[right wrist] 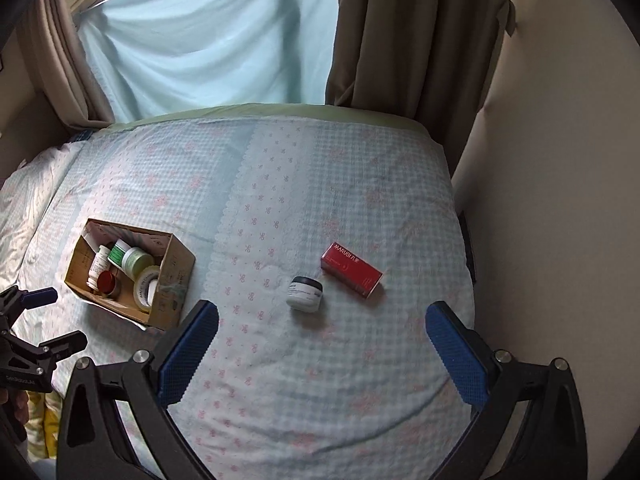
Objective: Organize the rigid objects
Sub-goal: 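Withdraw both tools from the box toward the Metal DX jar and MARUBI box, then grasp the Metal DX jar with the left tool while the right grasps the red MARUBI box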
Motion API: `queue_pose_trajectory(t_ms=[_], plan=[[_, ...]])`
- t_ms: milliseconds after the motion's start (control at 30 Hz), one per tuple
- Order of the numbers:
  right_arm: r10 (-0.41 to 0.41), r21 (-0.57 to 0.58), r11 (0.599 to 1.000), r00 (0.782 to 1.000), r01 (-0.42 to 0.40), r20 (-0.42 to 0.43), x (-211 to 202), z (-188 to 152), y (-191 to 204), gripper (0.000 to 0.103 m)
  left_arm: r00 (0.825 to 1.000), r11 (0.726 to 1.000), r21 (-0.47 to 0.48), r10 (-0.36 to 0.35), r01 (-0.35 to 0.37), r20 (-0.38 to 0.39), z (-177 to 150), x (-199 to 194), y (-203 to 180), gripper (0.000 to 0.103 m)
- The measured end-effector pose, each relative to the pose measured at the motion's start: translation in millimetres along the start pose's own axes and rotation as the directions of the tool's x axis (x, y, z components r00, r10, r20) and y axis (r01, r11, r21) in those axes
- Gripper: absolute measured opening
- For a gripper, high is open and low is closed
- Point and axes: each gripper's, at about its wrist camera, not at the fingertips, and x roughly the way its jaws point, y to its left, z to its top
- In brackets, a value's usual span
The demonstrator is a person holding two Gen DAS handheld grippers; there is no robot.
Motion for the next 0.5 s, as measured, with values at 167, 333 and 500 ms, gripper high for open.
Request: queue_pose_trajectory(t_ms=[167, 333, 500], plan=[[0.066, -0.119, 0.991, 0.997, -0.069, -0.030, 50, 8, -41, 0.103, 1.000, 1.000, 0.000, -0.013, 0.013, -0.027, 23, 43, -54, 0.103], [0.101, -0.229, 0.967, 0.992, -0.115, -0.072, 102, 5, -71, 0.103, 0.997, 1.000, -0.009, -0.022, 0.021, -0.068, 48, 101, -94, 0.103], [0.146, -0.286, 0.941, 0.980, -0.179, -0.131, 159, 2, -90, 0.103, 0.992, 0.999, -0.026, -0.028, 0.025, -0.123, 67, 173, -116, 0.103]])
